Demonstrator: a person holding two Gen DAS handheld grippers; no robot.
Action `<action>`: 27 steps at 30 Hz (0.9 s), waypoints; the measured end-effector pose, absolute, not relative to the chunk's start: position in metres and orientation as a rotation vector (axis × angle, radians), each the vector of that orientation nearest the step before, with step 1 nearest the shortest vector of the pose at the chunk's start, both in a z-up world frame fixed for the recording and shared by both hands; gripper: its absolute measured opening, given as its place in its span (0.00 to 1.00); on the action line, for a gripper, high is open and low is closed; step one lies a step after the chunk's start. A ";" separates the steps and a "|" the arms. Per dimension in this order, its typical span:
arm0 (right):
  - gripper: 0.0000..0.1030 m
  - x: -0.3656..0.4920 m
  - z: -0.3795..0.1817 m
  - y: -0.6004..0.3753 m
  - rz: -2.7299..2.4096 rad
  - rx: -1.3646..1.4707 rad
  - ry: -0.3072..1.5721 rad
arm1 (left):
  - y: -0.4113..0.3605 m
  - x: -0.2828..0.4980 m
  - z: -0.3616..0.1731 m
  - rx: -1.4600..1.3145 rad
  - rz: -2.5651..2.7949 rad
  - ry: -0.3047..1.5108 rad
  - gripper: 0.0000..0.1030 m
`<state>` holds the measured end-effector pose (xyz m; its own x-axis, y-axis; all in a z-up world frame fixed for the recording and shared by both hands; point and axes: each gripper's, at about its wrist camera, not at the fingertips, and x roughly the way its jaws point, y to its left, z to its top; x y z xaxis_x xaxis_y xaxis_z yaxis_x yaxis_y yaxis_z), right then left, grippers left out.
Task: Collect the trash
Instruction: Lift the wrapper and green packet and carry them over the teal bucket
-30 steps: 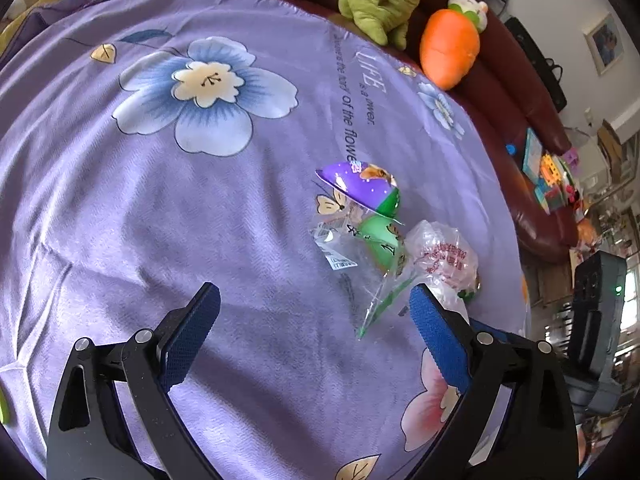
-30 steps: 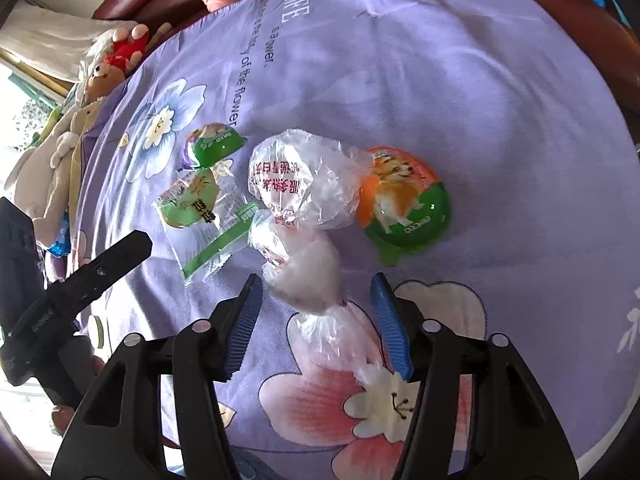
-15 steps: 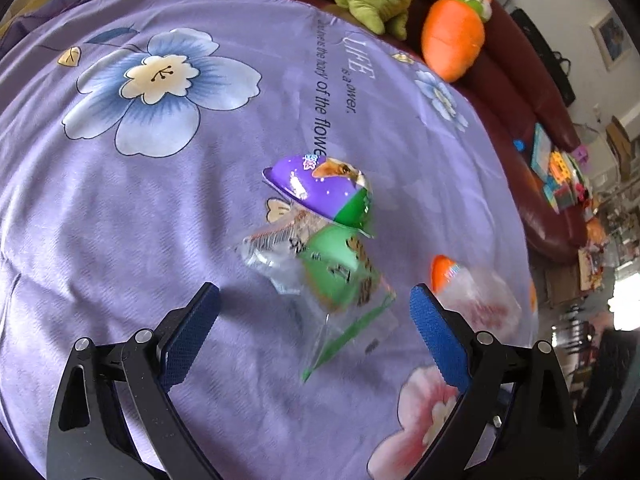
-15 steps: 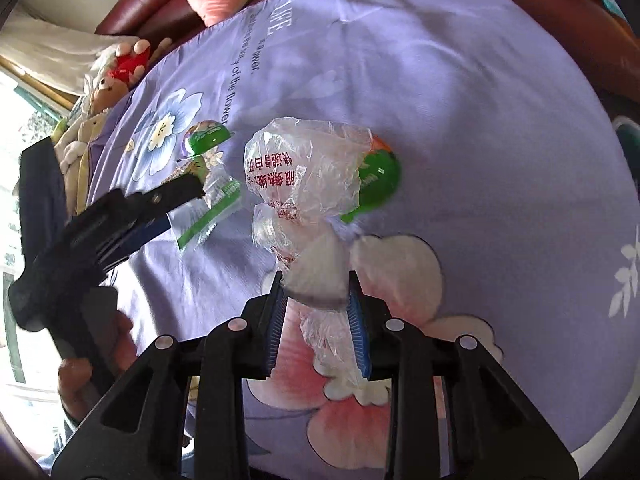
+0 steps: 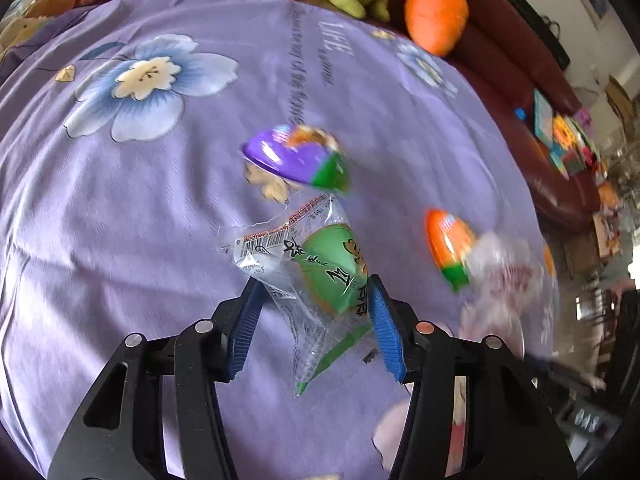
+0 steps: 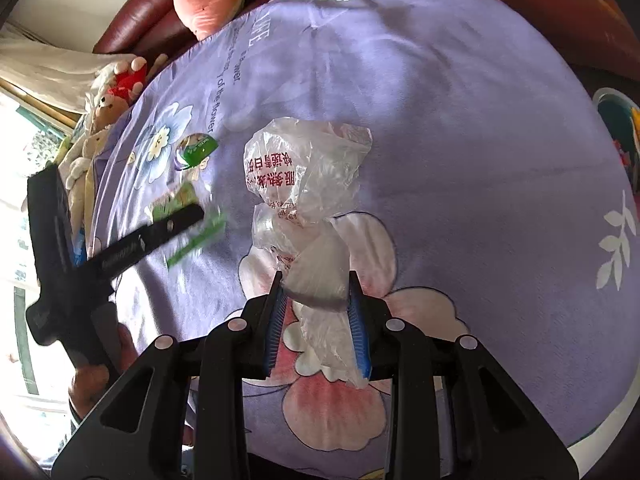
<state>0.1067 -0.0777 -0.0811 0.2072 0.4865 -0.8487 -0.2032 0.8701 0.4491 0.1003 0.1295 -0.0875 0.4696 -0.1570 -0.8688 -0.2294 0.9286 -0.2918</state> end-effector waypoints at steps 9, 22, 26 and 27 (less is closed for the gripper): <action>0.27 0.102 -0.078 -0.113 0.456 0.323 1.251 | 0.078 0.092 -0.073 -0.308 -0.035 1.093 0.52; 0.27 0.102 -0.079 -0.176 0.407 0.438 1.206 | 0.017 0.109 -0.049 -0.201 -0.098 1.067 0.52; 0.27 0.103 -0.080 -0.194 0.395 0.467 1.190 | -0.007 0.116 -0.043 -0.157 -0.125 1.064 0.52; 0.27 0.103 -0.080 -0.199 0.389 0.477 1.185 | -0.010 0.115 -0.043 -0.148 -0.130 1.063 0.52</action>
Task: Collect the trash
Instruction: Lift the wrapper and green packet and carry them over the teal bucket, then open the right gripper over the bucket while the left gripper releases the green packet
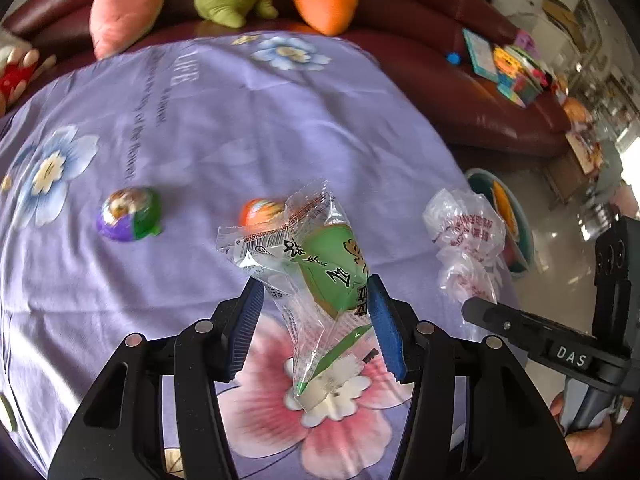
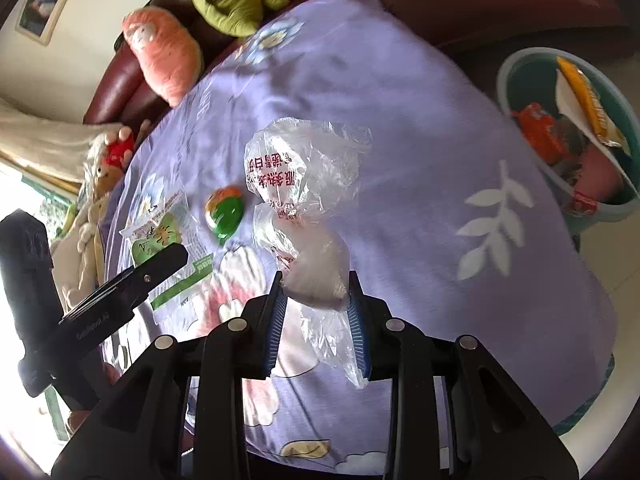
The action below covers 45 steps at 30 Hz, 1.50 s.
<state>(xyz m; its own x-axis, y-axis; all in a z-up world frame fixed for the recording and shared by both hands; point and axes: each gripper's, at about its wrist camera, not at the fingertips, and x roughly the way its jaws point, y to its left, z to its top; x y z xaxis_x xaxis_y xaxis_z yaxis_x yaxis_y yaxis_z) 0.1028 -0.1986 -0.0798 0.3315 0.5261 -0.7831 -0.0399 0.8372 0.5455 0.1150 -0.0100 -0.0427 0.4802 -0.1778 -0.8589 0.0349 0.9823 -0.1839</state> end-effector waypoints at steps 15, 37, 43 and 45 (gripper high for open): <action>0.27 0.107 -0.099 -0.270 0.320 0.629 1.143 | -0.086 0.140 -0.046 -0.025 -0.207 1.093 0.53; 0.28 0.159 -0.096 -0.490 -0.055 0.679 1.027 | -0.278 0.226 -0.063 0.122 -0.518 1.139 0.53; 0.28 0.187 -0.131 -0.490 -0.037 0.661 1.117 | -0.295 0.243 -0.082 0.127 -0.533 1.176 0.53; 0.28 0.198 -0.142 -0.485 -0.027 0.655 1.144 | -0.296 0.251 -0.087 0.123 -0.527 1.183 0.53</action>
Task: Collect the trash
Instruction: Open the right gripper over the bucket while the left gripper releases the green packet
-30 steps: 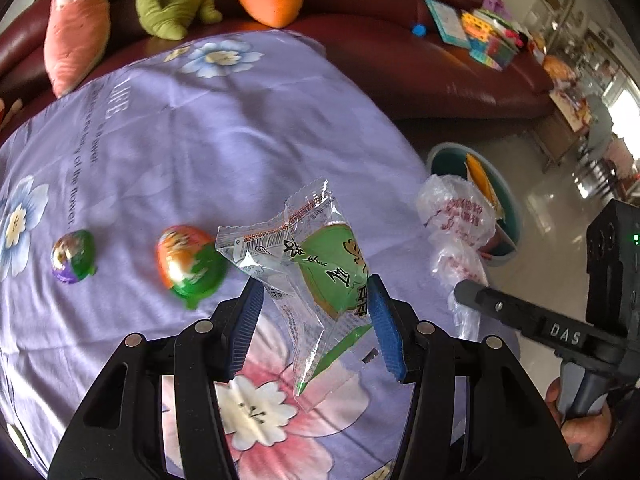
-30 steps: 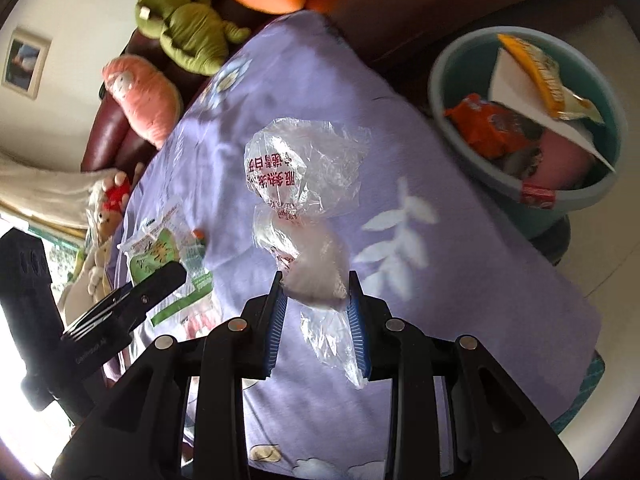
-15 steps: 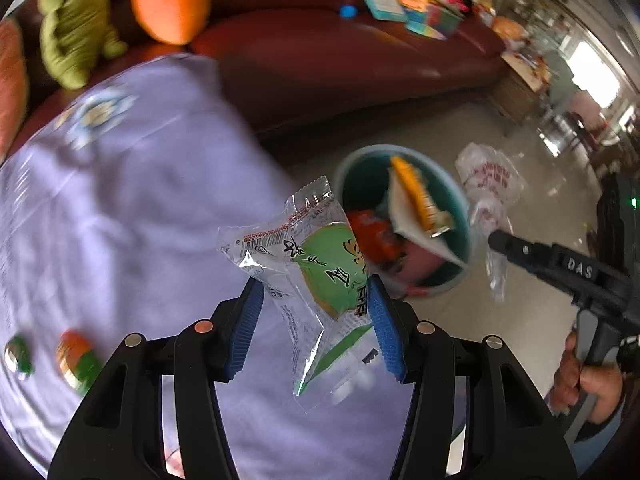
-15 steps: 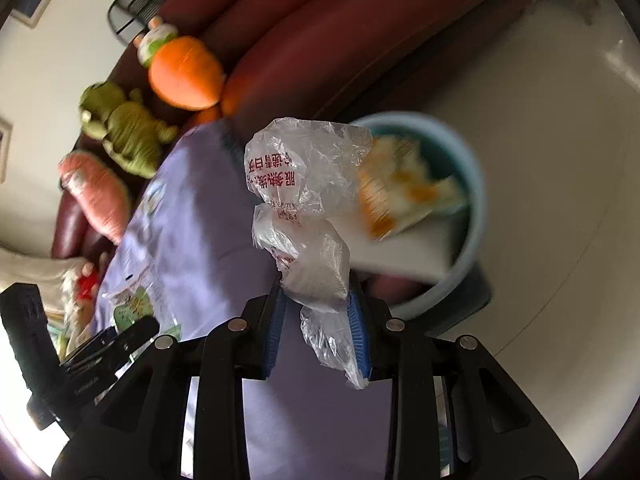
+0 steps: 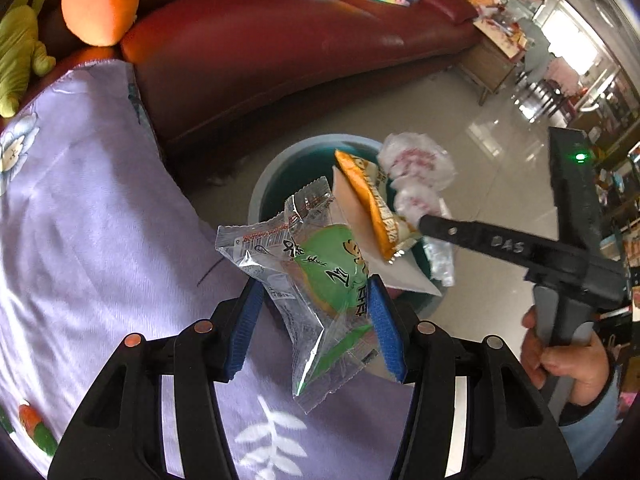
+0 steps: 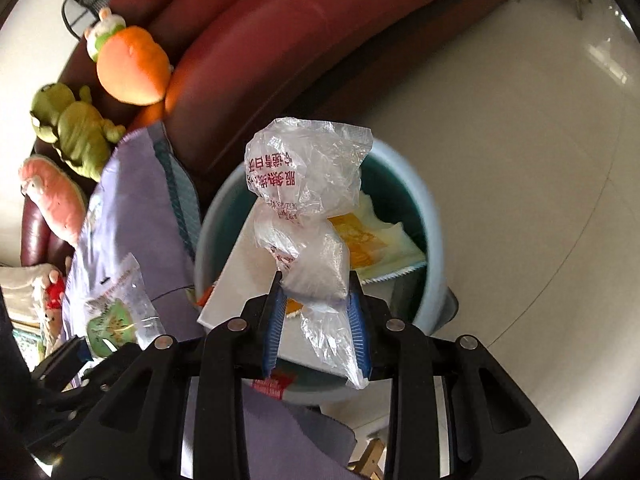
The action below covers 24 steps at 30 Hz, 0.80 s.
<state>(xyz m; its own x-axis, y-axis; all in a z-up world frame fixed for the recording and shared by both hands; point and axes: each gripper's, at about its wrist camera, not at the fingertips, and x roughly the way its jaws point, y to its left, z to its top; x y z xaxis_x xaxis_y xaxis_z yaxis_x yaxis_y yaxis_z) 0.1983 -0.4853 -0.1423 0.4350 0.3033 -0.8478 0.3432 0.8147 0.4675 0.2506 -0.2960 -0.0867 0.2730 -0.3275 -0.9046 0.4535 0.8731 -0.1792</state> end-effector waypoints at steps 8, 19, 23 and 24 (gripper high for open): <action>0.27 0.237 -0.180 -0.470 -0.050 0.568 1.233 | -0.296 0.273 -0.101 0.101 -0.507 1.201 0.53; 0.44 0.221 -0.166 -0.492 -0.055 0.604 1.211 | -0.315 0.282 -0.106 0.082 -0.551 1.208 0.53; 0.54 0.203 -0.143 -0.503 -0.054 0.614 1.161 | -0.328 0.279 -0.101 0.076 -0.589 1.196 0.53; 0.54 0.196 -0.137 -0.507 -0.062 0.616 1.147 | -0.331 0.278 -0.102 0.082 -0.596 1.192 0.53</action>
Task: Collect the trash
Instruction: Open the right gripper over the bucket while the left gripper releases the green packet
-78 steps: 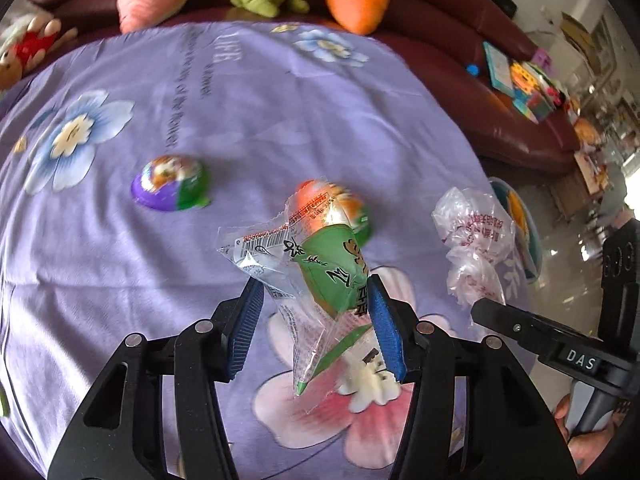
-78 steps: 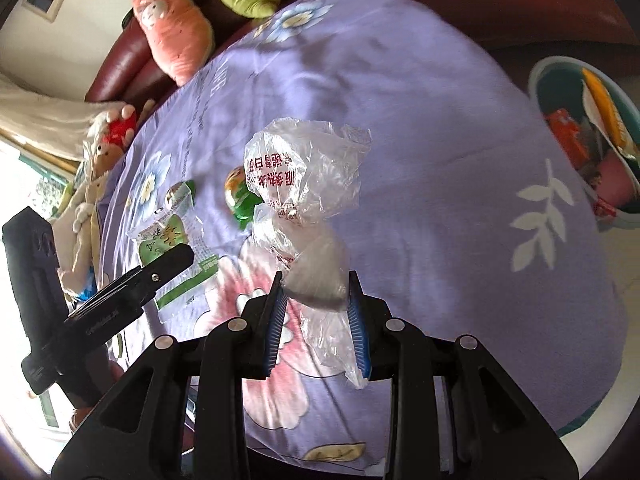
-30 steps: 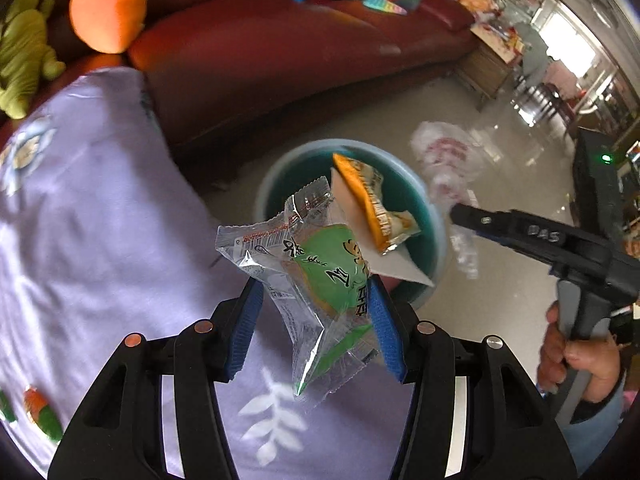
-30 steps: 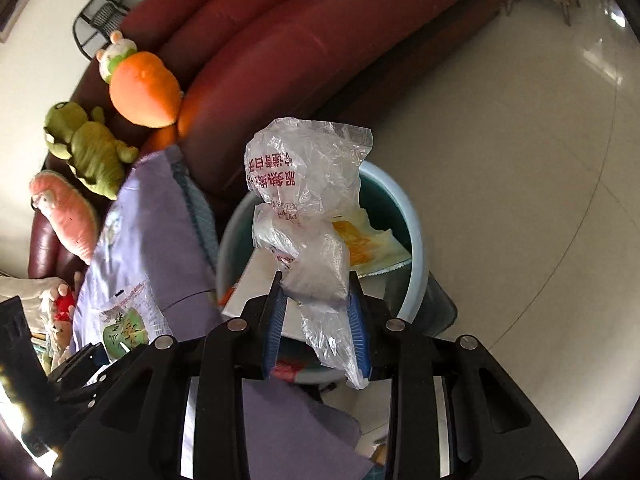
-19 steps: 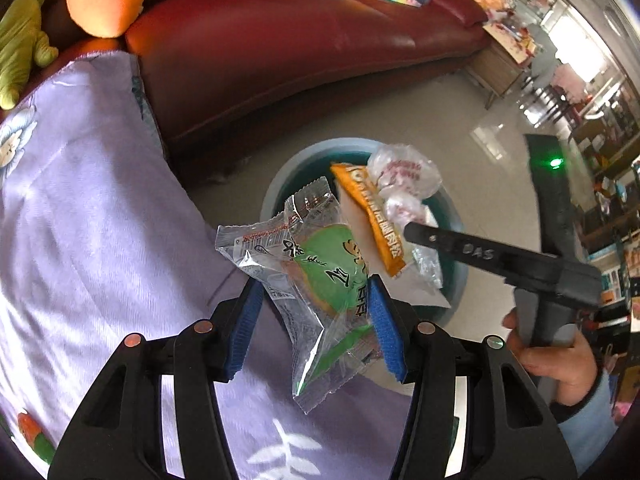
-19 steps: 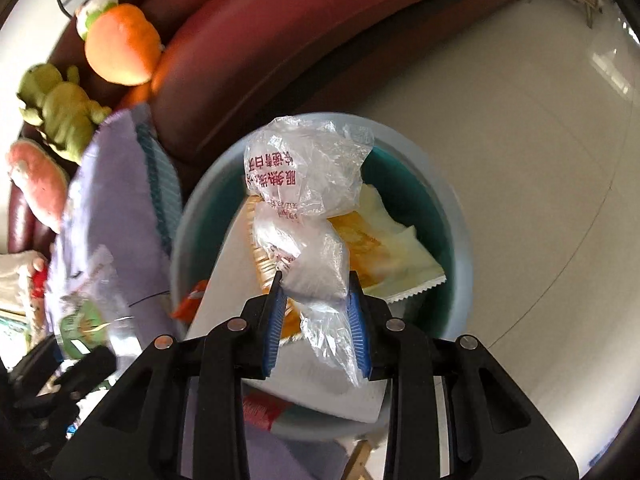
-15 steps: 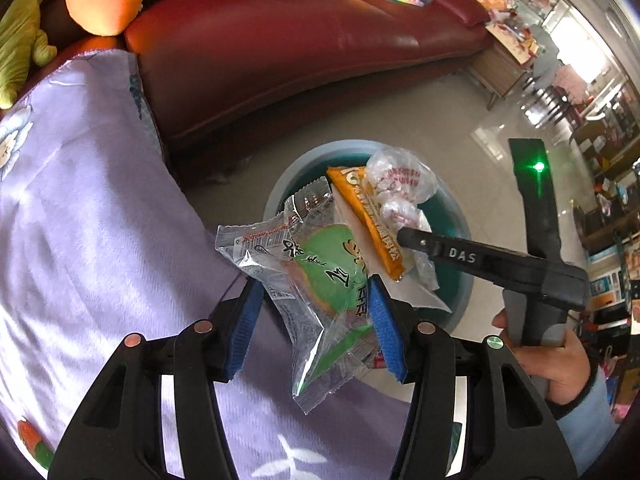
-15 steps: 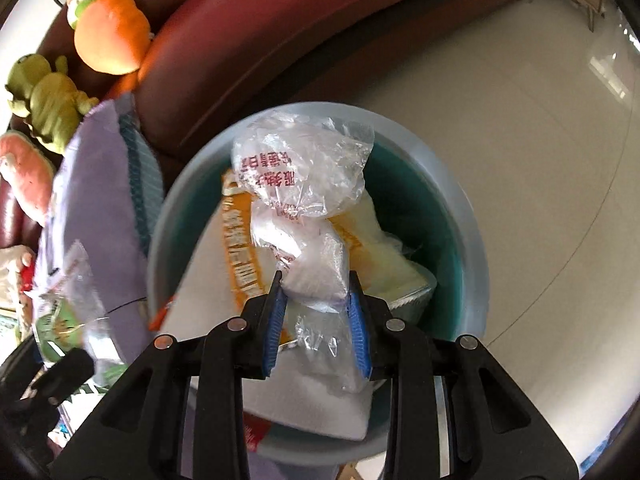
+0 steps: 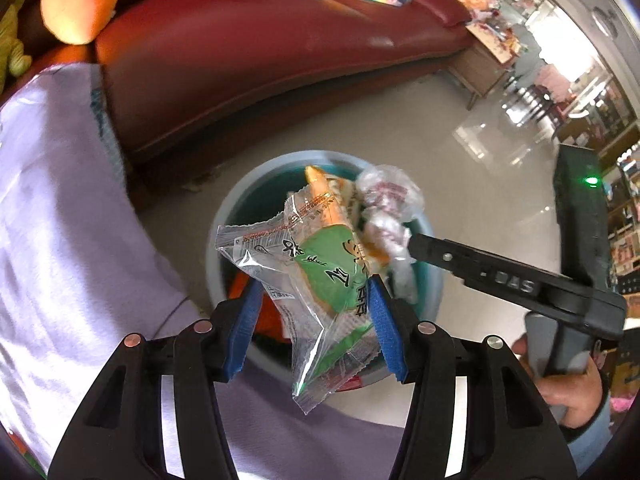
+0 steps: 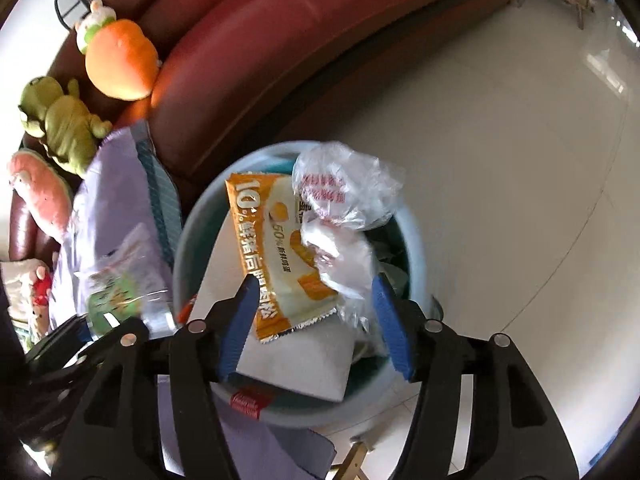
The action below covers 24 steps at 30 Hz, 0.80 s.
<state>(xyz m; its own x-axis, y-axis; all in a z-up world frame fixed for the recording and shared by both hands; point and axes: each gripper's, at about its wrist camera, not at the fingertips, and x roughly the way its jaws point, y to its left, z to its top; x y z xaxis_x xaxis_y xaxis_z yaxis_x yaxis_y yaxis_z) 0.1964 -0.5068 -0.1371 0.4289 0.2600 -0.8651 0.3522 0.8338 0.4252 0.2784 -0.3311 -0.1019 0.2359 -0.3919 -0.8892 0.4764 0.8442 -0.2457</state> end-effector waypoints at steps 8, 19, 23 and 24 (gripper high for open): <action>0.59 0.161 -0.114 -0.532 -0.128 0.656 1.092 | -0.352 0.291 -0.148 0.090 -0.576 1.276 0.54; 0.60 0.165 -0.106 -0.520 -0.130 0.648 1.091 | -0.341 0.289 -0.139 0.082 -0.557 1.236 0.86; 0.64 0.164 -0.099 -0.510 -0.128 0.636 1.087 | -0.332 0.282 -0.125 0.068 -0.566 1.214 0.87; 0.65 0.163 -0.097 -0.508 -0.129 0.634 1.087 | -0.331 0.280 -0.121 0.063 -0.564 1.212 0.87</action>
<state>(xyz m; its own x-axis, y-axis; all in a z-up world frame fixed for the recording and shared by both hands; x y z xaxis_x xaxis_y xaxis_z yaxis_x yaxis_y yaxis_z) 0.1632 -0.5081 -0.0972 0.4769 0.2033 -0.8551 0.3985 0.8171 0.4165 0.2801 -0.3308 -0.1213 0.2319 -0.3772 -0.8966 0.4430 0.8616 -0.2478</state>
